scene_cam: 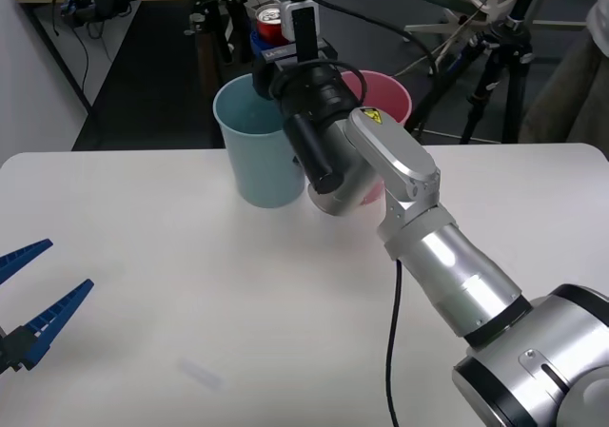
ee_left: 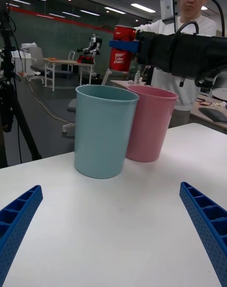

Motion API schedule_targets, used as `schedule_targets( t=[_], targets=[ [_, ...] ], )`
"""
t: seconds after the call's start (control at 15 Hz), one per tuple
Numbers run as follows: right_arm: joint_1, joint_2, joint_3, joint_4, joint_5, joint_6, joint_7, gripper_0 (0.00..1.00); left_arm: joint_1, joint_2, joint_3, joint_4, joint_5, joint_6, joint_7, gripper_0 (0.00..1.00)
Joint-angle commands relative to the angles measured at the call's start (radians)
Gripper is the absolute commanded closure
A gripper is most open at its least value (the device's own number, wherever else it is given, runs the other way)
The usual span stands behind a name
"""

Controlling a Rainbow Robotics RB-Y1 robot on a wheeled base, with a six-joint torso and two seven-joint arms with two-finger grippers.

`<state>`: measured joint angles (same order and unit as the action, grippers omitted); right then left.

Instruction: Grasp the object on the table and drop it into the matching bin: aluminum can to the light blue bin, PET bottle to the pink bin.

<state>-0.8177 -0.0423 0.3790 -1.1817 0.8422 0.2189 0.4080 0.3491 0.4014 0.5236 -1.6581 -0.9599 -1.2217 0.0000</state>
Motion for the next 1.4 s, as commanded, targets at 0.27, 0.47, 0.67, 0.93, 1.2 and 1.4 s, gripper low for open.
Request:
schedule_targets(
  t=[0.27,0.47,0.67,0.93,1.2,1.4],
  targets=[
    [-0.032,0.007,0.000,0.051,-0.003,0.005,-0.008,1.00,0.000,0.000,0.000,0.000,0.000,0.000,0.000,0.00],
    [-0.032,0.013,0.000,0.051,-0.017,0.005,-0.017,0.79,0.000,0.000,0.000,0.000,0.000,0.000,0.000,0.00],
    [-0.032,0.019,0.000,0.051,-0.037,0.005,-0.026,0.00,0.000,0.000,0.000,0.000,0.000,0.000,0.000,0.00],
    [-0.031,0.019,0.000,0.051,-0.038,0.005,-0.029,0.00,0.000,0.000,0.000,0.000,0.000,0.000,0.000,0.00],
    [-0.031,0.019,0.000,0.051,-0.037,0.005,-0.029,0.00,0.000,0.000,0.000,0.000,0.000,0.000,0.000,0.00],
    [-0.031,0.019,-0.002,0.051,-0.035,-0.006,-0.029,0.00,0.000,0.000,0.000,0.000,0.000,0.000,0.000,0.00]
  ],
)
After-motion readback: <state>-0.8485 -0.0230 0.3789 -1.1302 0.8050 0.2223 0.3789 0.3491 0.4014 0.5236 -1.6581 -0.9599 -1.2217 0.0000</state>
